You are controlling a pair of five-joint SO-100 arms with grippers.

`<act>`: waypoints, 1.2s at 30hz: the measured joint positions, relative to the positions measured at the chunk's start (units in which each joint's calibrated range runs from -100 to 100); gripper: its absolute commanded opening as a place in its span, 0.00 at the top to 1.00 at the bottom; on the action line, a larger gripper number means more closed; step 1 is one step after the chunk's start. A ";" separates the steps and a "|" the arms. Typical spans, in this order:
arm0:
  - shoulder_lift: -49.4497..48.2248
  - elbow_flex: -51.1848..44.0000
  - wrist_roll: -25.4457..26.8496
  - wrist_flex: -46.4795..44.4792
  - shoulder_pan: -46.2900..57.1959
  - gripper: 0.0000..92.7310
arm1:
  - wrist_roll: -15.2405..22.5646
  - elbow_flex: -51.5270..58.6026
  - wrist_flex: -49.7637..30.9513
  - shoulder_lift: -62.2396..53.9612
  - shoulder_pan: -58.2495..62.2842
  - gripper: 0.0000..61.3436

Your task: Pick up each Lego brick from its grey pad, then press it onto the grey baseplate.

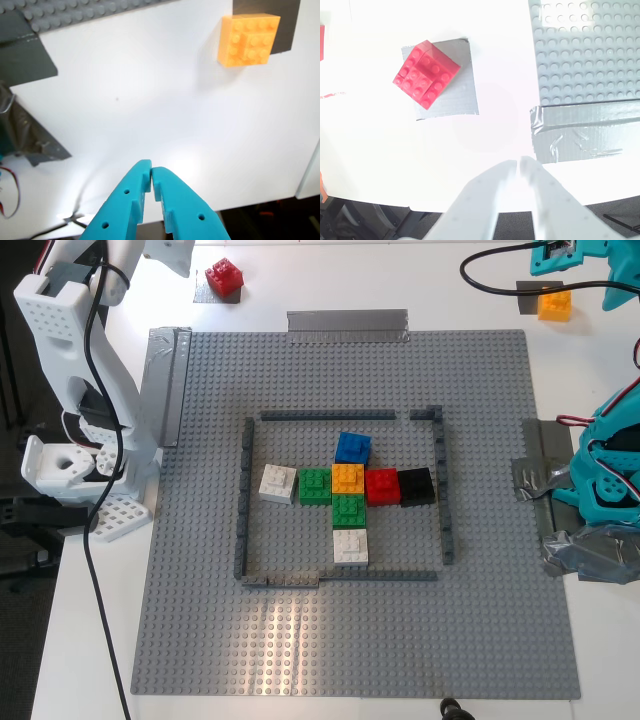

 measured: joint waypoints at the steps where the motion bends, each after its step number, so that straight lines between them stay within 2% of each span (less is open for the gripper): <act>1: 0.00 0.00 0.00 0.00 0.00 1.00 | 0.00 0.00 0.00 0.00 0.00 1.00; 4: -4.14 6.34 3.66 -3.13 0.37 1.00 | 2.44 4.16 -4.18 -4.06 3.45 1.00; 6: -5.41 8.20 6.27 -5.91 0.81 1.00 | 5.47 14.99 -7.08 -13.04 9.55 1.00; 8: -5.66 9.07 7.42 -8.43 1.04 1.00 | 6.79 27.85 -7.96 -22.11 14.27 1.00; 11: -5.66 8.98 7.47 -9.83 1.55 1.00 | 7.96 36.07 -9.17 -27.55 15.09 1.00; 17: -5.66 8.20 7.68 -10.61 1.78 1.00 | 8.06 37.04 -9.41 -29.71 16.18 1.00; 20: -5.07 2.05 7.42 -10.70 1.63 1.00 | 8.65 37.04 -9.41 -29.79 16.00 1.00; 24: -3.63 -0.20 7.53 -10.70 1.70 1.00 | 9.28 35.88 -9.41 -29.79 16.55 1.00; 28: -2.79 -0.39 8.57 -10.70 1.63 1.00 | 11.39 33.27 -9.41 -28.67 15.18 1.00; 32: -2.79 -0.59 13.64 -12.78 1.26 1.00 | 13.98 29.79 -9.41 -25.47 14.09 1.00; 36: -2.79 -0.20 11.39 -18.00 0.74 1.00 | 14.76 25.15 -8.13 -20.98 12.09 1.00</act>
